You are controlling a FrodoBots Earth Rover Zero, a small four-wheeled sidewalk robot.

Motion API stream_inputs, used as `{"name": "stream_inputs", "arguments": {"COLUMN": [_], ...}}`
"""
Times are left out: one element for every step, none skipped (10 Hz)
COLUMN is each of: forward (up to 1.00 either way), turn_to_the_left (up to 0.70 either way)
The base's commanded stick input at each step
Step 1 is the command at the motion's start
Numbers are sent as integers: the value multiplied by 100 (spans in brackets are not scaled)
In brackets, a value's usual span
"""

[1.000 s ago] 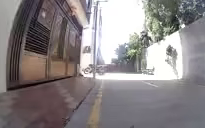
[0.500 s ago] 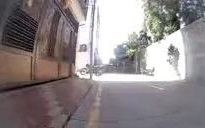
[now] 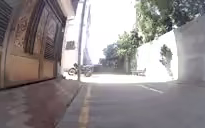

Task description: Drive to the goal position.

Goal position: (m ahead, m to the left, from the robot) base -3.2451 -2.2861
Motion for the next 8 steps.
{"name": "stream_inputs", "arguments": {"forward": [100, 100, 100, 100, 100, 100, 100, 100], "turn_to_the_left": [-27, -27, -27, -27, -27, -27, -27, -10]}}
